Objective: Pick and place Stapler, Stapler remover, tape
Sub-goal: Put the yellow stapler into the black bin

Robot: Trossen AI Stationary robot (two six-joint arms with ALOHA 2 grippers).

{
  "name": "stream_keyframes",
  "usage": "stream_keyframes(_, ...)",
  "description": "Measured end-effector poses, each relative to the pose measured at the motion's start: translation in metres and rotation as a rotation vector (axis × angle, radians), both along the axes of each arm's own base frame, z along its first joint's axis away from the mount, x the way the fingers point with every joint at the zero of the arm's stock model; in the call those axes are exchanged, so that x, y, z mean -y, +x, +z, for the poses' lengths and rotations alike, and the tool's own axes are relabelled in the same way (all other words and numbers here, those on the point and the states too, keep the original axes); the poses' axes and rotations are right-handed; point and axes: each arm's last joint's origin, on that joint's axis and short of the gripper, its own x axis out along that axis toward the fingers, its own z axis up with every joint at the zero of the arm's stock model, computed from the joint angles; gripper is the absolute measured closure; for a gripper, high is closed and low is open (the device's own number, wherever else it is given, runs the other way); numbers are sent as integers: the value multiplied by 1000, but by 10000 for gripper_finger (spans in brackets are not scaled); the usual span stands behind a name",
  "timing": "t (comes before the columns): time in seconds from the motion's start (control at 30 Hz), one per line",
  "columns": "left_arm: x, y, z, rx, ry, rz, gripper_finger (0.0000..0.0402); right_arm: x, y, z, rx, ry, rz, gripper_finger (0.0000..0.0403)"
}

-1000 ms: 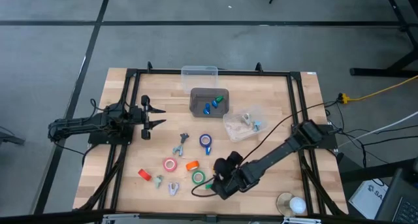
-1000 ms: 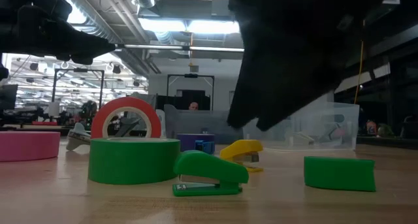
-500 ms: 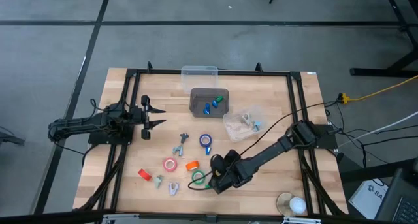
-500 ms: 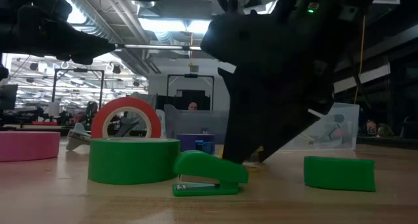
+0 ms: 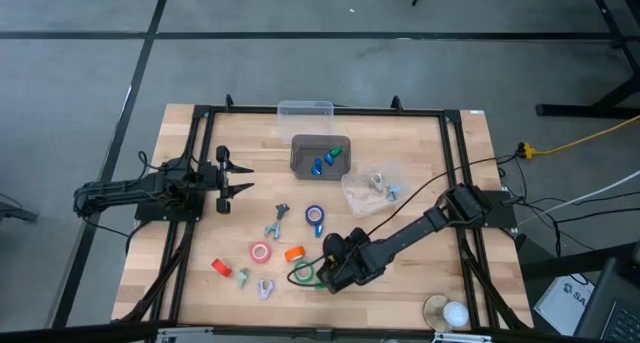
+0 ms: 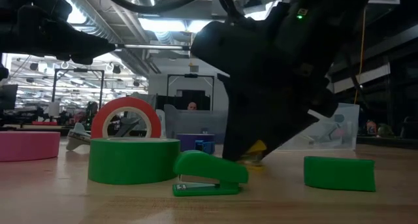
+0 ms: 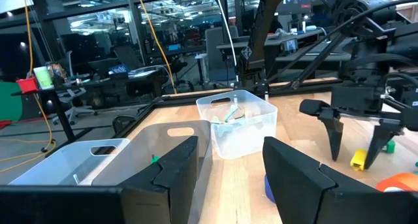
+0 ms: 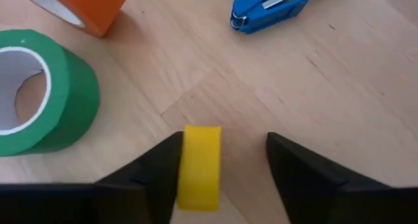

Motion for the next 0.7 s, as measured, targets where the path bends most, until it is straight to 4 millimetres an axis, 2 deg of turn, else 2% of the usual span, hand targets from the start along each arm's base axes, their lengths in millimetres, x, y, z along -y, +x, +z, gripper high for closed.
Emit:
stream_keyframes(0.27,0,0,0,-1,0,0,233,-1,1,0,7,23,-2,331)
stream_keyframes(0.7,0,0,0,0,0,0,233,-1,4,6,-18,32,-10,332)
